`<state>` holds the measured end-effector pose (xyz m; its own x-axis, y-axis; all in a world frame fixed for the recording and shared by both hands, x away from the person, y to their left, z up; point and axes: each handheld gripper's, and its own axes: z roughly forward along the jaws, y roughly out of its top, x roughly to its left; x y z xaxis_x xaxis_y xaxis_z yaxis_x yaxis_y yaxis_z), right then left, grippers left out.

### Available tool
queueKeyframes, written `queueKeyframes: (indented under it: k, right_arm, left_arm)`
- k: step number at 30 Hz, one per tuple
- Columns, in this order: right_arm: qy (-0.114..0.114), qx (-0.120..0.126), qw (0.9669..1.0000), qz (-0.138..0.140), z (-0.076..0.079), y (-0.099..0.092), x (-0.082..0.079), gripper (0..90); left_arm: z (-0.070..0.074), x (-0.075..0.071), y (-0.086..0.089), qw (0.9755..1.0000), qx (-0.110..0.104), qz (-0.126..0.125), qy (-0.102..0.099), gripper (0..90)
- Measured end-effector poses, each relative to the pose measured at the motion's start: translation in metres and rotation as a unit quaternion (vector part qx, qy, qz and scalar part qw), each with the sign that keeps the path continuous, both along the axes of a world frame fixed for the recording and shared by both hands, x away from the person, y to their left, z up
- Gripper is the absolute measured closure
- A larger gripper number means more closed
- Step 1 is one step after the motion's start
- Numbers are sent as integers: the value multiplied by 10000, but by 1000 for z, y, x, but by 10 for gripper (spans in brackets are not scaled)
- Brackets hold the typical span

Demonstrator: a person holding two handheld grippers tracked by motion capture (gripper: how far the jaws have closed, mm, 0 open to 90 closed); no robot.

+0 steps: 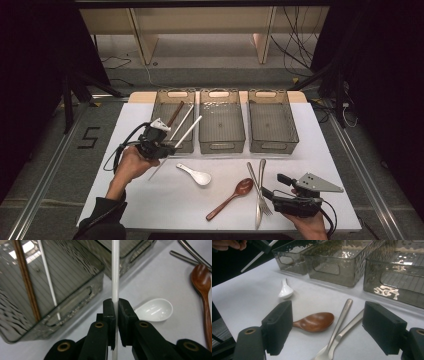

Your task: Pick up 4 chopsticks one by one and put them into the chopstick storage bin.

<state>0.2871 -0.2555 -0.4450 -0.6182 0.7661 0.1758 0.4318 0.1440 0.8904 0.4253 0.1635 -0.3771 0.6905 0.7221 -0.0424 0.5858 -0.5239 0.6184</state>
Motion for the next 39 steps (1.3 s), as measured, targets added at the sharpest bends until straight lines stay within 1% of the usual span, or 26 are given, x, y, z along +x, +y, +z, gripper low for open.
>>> queueKeyframes:
  k: [1,4,9,17,21,22,23,25,28,29,32,39]
  right_arm:
    - [-1,2,10000,0,0,0,0,252]
    - [-8,9,10000,-1,0,0,0,252]
    - [-10,16,10000,1,0,-1,0,252]
    - [-6,22,10000,3,0,-1,0,252]
    - [-5,24,10000,4,0,-1,0,252]
    - [-4,25,10000,6,0,-1,0,252]
    - [-4,25,10000,6,0,-1,0,252]
    - [-8,27,10000,8,0,-1,0,252]
    - [-1,29,10000,8,0,-1,0,252]
    - [-1,29,10000,8,0,-1,0,252]
    - [-1,32,10000,12,0,-1,0,252]
    - [4,34,10000,18,0,-1,0,252]
  left_arm:
    - [3,3,0,10000,2,32,-55,849]
    - [12,11,0,9999,4,80,-131,849]
    - [23,28,2,9997,-2,158,-202,849]
    - [33,53,3,9990,-12,316,-316,848]
    - [34,65,3,9986,-29,412,-316,848]
    - [34,70,2,9983,46,460,-367,849]
    - [34,70,2,9983,46,460,-367,849]
    - [34,76,1,9981,17,499,-353,849]
    - [33,83,0,9977,104,539,-402,849]
    - [32,86,0,9977,90,548,-400,849]
    - [31,93,0,9973,142,595,-407,848]
    - [27,108,6,9960,109,777,-423,849]
